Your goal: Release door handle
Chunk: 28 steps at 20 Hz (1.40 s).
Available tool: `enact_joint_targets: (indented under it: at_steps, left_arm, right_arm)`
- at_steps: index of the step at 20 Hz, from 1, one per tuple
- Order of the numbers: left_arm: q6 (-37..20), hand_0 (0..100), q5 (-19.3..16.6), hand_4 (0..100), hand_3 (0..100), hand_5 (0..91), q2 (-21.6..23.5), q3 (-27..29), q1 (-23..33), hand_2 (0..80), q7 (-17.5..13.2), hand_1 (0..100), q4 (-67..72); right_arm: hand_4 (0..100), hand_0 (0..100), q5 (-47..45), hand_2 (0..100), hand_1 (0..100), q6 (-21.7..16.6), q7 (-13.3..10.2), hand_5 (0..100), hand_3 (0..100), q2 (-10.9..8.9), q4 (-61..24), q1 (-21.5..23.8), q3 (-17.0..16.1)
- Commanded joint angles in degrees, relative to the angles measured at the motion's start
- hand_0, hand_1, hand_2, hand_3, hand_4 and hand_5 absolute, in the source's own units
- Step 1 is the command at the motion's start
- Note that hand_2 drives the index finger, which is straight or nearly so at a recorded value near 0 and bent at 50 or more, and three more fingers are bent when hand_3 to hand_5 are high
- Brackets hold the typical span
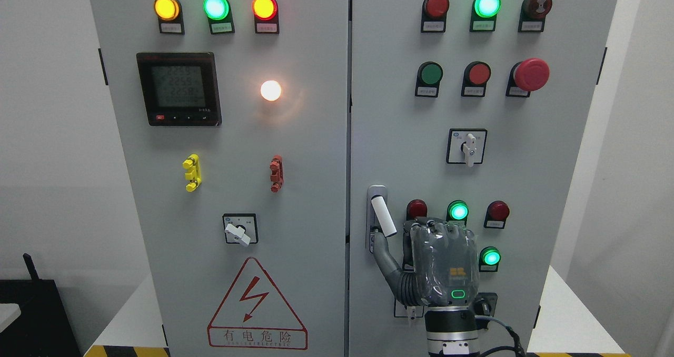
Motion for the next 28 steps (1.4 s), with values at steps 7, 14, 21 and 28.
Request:
enact_joint_targets:
  at_steps: [7,14,21,28]
  left_arm:
    - [-0.01,12,0.0,0,0,0.0,0.0,-0.7,0.0,0.0,0.08,39,-0.88]
    - [-0.01,12,0.0,0,0,0.0,0.0,-0.7,0.0,0.0,0.08,39,-0.88]
    - [-0.01,12,0.0,0,0,0.0,0.0,-0.7,0.0,0.0,0.08,39,-0.88]
    - [-0.01,12,0.0,0,0,0.0,0.0,-0.7,0.0,0.0,0.08,39,-0.88]
  right_arm:
    - [100,50,0.12,100,44,-0.06,0.07,99,100,0.0,-0.06,0.01,-0.29]
    - [100,49,0.2,100,44,-0.06,0.07,99,100,-0.09,-0.06,-0.17,-0.64]
    - [100,49,0.29,100,44,-0.06,0.07,99,100,-0.09,-0.5,-0.25,-0.73]
    - [100,49,0.38,100,44,-0.15,0.07,99,100,-0.26,-0.5,-0.43,-1.43]
